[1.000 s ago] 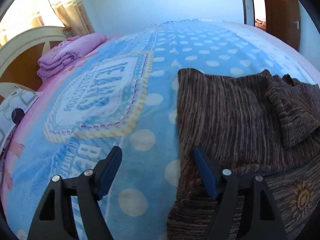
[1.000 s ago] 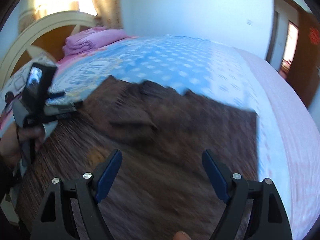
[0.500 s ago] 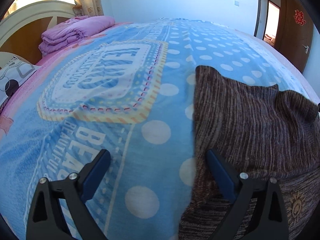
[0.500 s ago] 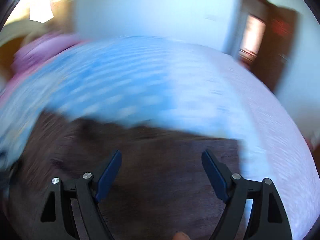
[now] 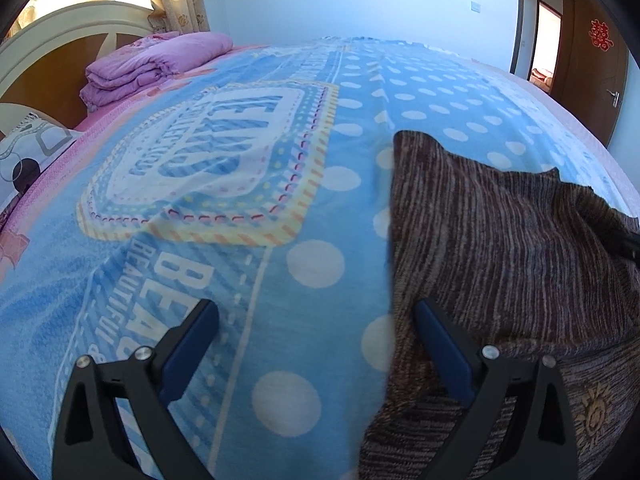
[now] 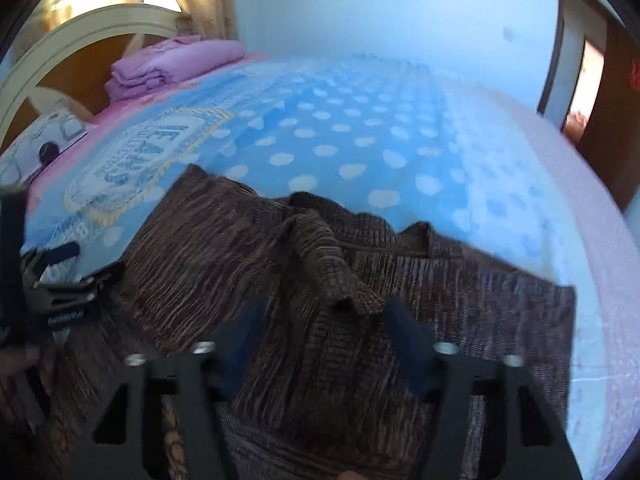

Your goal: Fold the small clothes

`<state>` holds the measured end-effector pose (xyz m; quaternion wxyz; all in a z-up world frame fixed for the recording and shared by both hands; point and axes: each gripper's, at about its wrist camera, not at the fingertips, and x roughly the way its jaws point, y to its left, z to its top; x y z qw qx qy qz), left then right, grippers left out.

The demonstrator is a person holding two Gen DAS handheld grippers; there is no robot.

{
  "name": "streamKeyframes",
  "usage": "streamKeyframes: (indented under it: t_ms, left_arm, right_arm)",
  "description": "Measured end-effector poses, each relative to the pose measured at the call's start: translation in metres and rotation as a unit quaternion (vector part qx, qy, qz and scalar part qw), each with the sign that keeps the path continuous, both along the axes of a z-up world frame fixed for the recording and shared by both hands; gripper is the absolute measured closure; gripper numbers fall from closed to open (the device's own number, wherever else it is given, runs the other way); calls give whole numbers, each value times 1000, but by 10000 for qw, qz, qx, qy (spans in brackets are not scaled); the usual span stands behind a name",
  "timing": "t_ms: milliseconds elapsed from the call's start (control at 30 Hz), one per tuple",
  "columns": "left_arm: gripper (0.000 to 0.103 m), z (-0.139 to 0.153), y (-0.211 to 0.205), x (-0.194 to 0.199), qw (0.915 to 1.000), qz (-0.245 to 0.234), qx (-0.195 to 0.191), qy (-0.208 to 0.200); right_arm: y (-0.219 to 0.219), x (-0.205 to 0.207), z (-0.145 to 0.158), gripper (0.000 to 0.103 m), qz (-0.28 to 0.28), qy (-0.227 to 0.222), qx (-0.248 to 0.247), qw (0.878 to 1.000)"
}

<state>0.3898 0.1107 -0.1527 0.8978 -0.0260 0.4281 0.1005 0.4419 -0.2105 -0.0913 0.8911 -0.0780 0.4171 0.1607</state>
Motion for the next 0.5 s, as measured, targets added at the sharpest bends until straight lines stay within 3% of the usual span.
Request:
streamKeyframes:
  t_ms: [33,167,267,333,367,400,500]
  left_arm:
    - [1,0,0,0,10000,7,9,0]
    - [0,0,-3,1,9999,15,121,17]
    - [0,0,-1,0,10000,22,53,2]
    - [0,0,-1,0,10000,29,45,5]
    - [0,0,-1,1,10000,30,50,1]
    - [0,-1,0,1,10000,30,50,1]
    - [0,-1,0,1,10000,26,28,18]
  right_arm:
    - [-5,6,-1,100,-113,29,-1,9999]
    - [-42,22,12,100,-798,-235,20,9965]
    - [-62,25,15,99,-1029,-123,75,9946]
    - [-70,17,18,86,-887,18,397,9953]
    - [-73,8,21,68,-715,133,649,9952]
    - [-74,0,22,61,-563,180,871,9944]
    - [-58,-24,14,61,-29,448,1230,9914]
